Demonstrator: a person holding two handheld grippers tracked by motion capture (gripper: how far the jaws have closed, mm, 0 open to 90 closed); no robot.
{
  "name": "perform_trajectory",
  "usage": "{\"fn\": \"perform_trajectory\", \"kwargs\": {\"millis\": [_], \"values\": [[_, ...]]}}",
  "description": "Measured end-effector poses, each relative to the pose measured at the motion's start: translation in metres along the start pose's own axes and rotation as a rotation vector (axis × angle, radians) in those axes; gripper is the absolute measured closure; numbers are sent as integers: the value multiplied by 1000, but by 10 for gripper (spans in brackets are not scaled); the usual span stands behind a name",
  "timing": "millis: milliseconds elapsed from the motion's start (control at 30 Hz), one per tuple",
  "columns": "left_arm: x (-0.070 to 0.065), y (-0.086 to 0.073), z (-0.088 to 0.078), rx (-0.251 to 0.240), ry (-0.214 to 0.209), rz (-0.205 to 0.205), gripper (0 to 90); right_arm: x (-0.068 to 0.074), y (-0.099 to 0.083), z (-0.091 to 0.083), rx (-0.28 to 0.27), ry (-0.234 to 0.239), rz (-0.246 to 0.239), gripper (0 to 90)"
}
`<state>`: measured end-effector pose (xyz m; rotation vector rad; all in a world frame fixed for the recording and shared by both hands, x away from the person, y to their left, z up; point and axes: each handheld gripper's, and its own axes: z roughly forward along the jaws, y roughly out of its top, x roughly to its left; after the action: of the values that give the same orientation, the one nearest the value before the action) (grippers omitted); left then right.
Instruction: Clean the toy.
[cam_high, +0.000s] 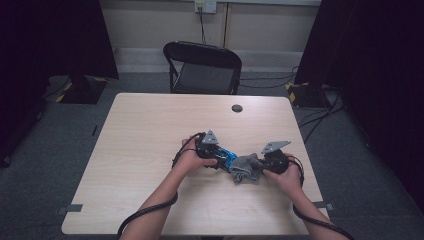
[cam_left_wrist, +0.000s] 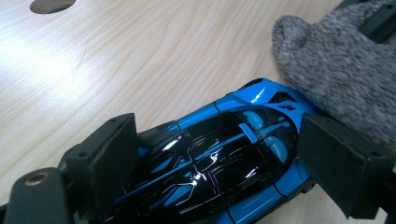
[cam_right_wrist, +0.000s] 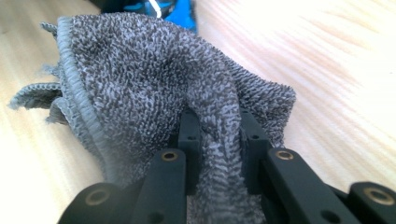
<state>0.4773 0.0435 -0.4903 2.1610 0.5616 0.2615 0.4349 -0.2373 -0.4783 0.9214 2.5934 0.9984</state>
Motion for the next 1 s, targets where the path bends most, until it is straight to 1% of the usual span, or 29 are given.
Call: {"fn": "perform_trajectory", "kwargs": {"millis": [300, 600, 767, 833, 867, 933, 1000], "values": [[0, 0, 0, -2, -2, -1, 126, -15, 7, 4, 16, -52, 26, 758], [0, -1, 0, -4, -5, 2, 127, -27, 17, 7, 30, -116, 65, 758], [1, -1, 0, -6, -5, 4, 128, -34, 20, 0, 1, -168, 118, 757], [1, -1, -1, -7, -4, 6, 128, -36, 21, -3, -17, -177, 135, 755], [1, -1, -1, -7, -4, 7, 128, -37, 21, -4, -20, -180, 141, 755], [1, -1, 0, -7, -4, 4, 128, -37, 22, -5, -28, -199, 151, 752], [1, -1, 0, -6, -6, 5, 128, -36, 22, -5, -30, -206, 151, 750]]}}
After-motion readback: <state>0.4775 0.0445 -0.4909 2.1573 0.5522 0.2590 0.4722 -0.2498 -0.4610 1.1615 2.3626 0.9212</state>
